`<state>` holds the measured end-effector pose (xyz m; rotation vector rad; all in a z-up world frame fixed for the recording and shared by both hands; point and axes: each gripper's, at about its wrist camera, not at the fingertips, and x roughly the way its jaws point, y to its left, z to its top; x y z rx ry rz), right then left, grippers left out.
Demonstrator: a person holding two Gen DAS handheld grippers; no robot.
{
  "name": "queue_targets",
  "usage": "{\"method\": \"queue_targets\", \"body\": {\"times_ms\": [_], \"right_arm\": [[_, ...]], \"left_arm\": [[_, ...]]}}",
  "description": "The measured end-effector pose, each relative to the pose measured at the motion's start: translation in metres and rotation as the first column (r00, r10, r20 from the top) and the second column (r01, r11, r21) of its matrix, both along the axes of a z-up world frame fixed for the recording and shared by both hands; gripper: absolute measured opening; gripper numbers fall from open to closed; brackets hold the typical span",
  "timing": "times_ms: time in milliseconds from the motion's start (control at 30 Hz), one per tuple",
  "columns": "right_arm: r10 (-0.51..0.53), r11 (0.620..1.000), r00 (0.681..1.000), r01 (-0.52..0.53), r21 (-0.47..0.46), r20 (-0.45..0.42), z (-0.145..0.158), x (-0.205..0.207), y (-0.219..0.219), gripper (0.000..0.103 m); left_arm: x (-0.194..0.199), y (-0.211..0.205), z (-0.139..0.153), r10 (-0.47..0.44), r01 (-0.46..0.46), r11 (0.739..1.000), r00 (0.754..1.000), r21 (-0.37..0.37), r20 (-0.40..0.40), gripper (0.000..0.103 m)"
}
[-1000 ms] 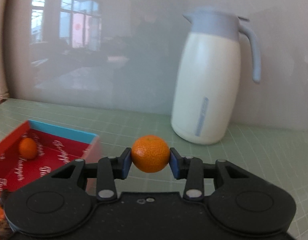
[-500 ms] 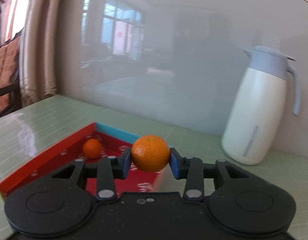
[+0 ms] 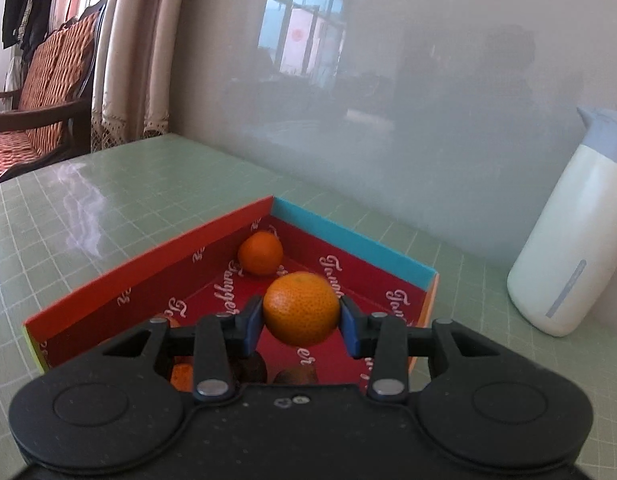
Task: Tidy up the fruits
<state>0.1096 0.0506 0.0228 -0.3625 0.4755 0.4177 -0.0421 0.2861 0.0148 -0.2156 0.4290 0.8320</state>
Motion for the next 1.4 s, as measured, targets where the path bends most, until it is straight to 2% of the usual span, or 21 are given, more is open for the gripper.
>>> {"method": "queue_targets", "body": {"times_ms": [100, 167, 233, 400, 633, 733, 800, 933, 1167, 1267, 1400], "right_arm": [[0.001, 1.0, 1.0, -0.001, -0.023, 0.007, -0.002, 0.0, 0.004, 0.044], [0.003, 1.0, 1.0, -0.003, -0.03, 0.019, -0.001, -0.003, 0.005, 0.068], [0.0, 1.0, 0.998, 0.002, -0.028, 0.059, 0.0, -0.008, 0.006, 0.082], [-0.009, 0.999, 0.994, 0.012, -0.033, 0.109, 0.009, -0.017, 0.002, 0.082], [-0.088, 0.996, 0.992, 0.089, -0.015, 0.094, 0.018, -0.023, -0.02, 0.088], [-0.128, 0.992, 0.989, 0.128, 0.006, 0.078, 0.023, -0.029, -0.037, 0.096], [-0.158, 0.987, 0.985, 0.157, 0.023, 0.067, 0.024, -0.036, -0.05, 0.097], [-0.22, 0.973, 0.975, 0.218, 0.079, 0.018, 0.025, -0.051, -0.082, 0.098], [-0.337, 0.925, 0.941, 0.338, 0.171, -0.038, 0.024, -0.083, -0.137, 0.102], [-0.368, 0.909, 0.929, 0.37, 0.193, -0.048, 0.022, -0.094, -0.149, 0.102], [-0.382, 0.902, 0.923, 0.382, 0.199, -0.042, 0.02, -0.106, -0.154, 0.103]], "left_arm": [[0.001, -0.002, 0.0, -0.007, 0.007, 1.0, 1.0, 0.003, -0.002, 0.103], [0.001, -0.002, 0.0, -0.011, 0.011, 1.0, 1.0, 0.005, -0.002, 0.103], [0.002, -0.003, 0.0, -0.017, 0.017, 1.0, 1.0, 0.004, -0.003, 0.103], [0.006, -0.01, 0.001, -0.04, 0.04, 0.999, 0.999, -0.001, -0.003, 0.103], [0.015, -0.032, 0.001, -0.107, 0.107, 0.994, 0.994, -0.003, -0.008, 0.103], [0.022, -0.046, 0.001, -0.156, 0.156, 0.988, 0.988, -0.009, -0.019, 0.103], [0.027, -0.058, 0.001, -0.197, 0.197, 0.98, 0.98, -0.012, -0.03, 0.103], [0.038, -0.086, 0.001, -0.308, 0.307, 0.951, 0.95, -0.028, -0.049, 0.103], [0.035, -0.142, 0.009, -0.462, 0.464, 0.885, 0.885, 0.043, -0.058, 0.103], [0.028, -0.158, 0.011, -0.512, 0.516, 0.855, 0.856, 0.055, -0.069, 0.103], [0.024, -0.167, 0.013, -0.549, 0.553, 0.831, 0.832, 0.053, -0.074, 0.103]]}}
